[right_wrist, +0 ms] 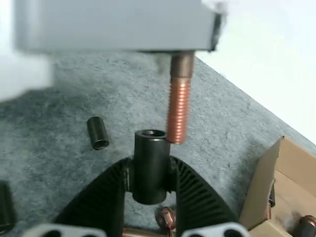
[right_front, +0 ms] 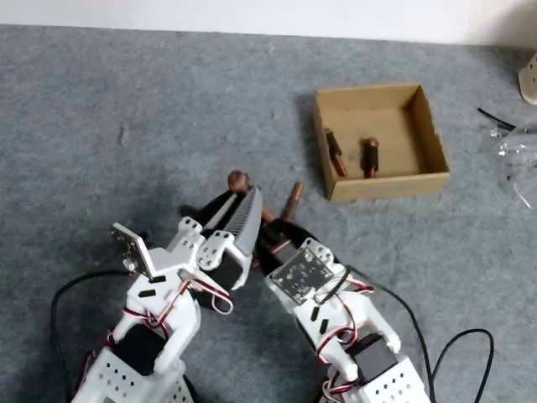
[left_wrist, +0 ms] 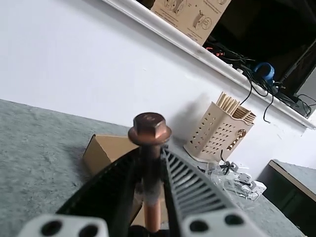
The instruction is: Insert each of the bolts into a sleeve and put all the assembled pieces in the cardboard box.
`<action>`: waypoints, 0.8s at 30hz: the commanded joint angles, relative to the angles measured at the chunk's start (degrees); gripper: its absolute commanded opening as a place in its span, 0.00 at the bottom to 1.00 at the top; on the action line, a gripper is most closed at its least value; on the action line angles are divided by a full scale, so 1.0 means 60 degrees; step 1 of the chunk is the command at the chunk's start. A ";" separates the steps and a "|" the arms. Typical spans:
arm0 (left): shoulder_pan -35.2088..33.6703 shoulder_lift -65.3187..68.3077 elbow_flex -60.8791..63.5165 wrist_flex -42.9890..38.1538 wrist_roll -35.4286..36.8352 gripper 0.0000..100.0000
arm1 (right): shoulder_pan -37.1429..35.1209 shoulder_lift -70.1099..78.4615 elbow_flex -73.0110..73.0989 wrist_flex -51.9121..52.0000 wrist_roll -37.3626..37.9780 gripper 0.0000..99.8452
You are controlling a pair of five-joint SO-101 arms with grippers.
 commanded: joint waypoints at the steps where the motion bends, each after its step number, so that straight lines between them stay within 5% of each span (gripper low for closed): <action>1: -0.0007 -0.0198 0.0139 0.0000 -0.0015 0.01 | 0.0315 -0.0183 0.1136 -0.0505 0.0103 0.01; 15: -0.0725 -0.0198 -0.0110 0.0000 0.0527 0.01 | 0.0300 -0.0183 0.1136 -0.0505 0.0103 0.01; 24: 0.0462 -0.0154 0.0183 0.0733 0.0527 0.01 | 0.0330 -0.0183 0.1136 -0.0491 0.0103 0.01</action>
